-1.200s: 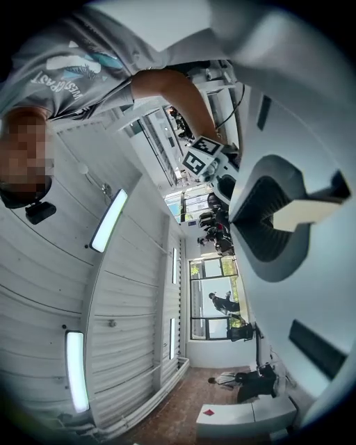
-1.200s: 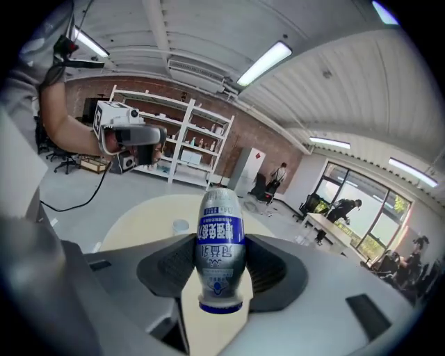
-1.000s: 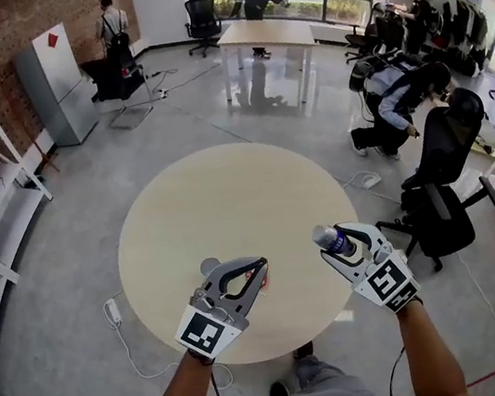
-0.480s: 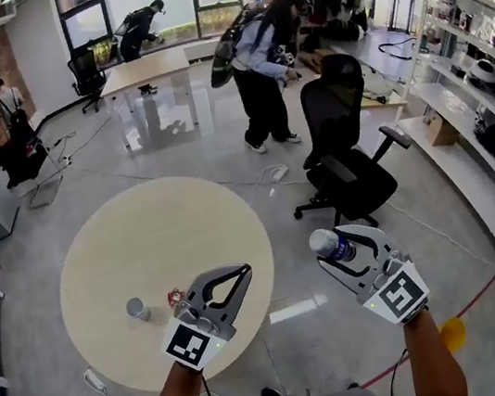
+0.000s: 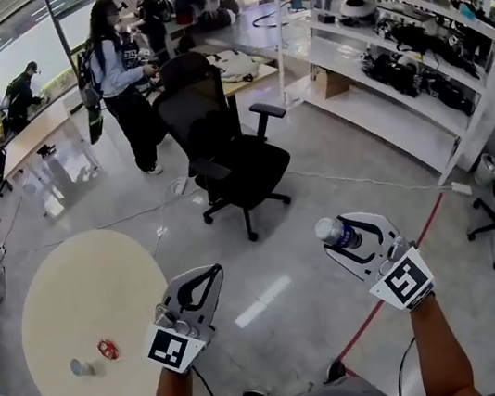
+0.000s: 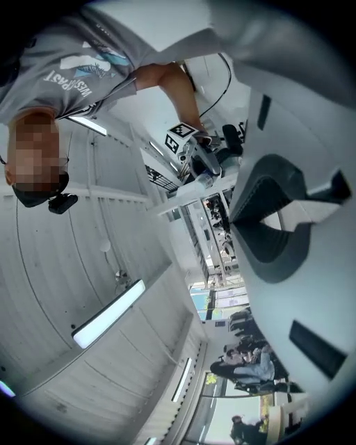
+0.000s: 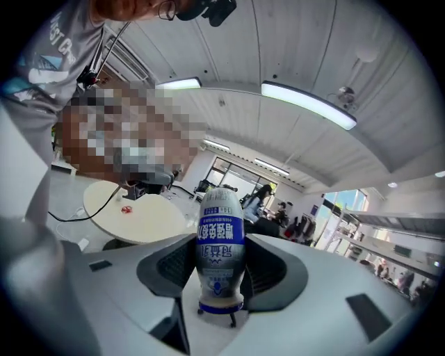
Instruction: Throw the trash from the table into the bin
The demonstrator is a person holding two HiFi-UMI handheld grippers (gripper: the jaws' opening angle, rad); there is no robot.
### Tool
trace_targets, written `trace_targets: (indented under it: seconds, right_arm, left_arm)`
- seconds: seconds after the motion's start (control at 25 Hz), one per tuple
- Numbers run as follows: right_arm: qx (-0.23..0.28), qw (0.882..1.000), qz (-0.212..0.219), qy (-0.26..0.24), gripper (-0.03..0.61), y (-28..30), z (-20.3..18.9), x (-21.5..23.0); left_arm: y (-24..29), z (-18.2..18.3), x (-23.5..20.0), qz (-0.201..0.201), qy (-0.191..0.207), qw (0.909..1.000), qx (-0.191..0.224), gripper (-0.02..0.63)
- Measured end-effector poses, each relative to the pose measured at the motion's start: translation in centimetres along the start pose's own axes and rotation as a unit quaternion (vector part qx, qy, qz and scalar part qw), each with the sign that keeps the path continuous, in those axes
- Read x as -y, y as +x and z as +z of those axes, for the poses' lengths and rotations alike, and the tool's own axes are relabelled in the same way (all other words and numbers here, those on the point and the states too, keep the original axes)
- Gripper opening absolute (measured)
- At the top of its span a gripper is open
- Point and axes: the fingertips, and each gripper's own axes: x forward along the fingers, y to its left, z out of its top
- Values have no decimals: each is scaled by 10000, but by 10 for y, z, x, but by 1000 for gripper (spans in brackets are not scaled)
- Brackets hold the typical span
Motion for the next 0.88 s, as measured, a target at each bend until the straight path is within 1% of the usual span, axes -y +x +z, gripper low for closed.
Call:
trace_targets:
  seconds: [0.08,0.16,0.28,0.36,0.48,0.56,0.68,0.8,0.88]
  right_arm:
    - [-220,9988,-348,248,201,-48,-51,36]
    - [-447,9950,-676,591,201,-97,-101,65]
    - [-798,9887,-997,784,201,-166,-175,100]
    - [-1067,9813,-1227,1034,201,-208,-219,119]
    - [-1475,9671,-1528,1399,201,-266,-289,141]
    - [-1765,9570,-1667,1588,201,-302,-340,150]
    - [-2220,9398,-1793,1879,201,-346,-409,151]
    - [-2570,9252,-1802,2134,201,-376,-467,154]
    - [-2754,9172,-1761,2280,201,-385,-503,156]
  left_arm:
    - [54,-9,32,-281,-25,9996,12,43]
    - [104,-17,68,-537,-61,9985,19,43]
    - [173,-25,120,-908,-157,9957,16,43]
    - [213,-25,148,-1153,-234,9931,20,43]
    - [263,-27,187,-1503,-293,9882,-34,43]
    - [289,-32,215,-1690,-298,9851,-113,43]
    - [313,-41,247,-1946,-273,9801,-277,43]
    - [332,-38,272,-2104,-274,9767,-335,43]
    - [342,-43,281,-2151,-191,9751,-499,43]
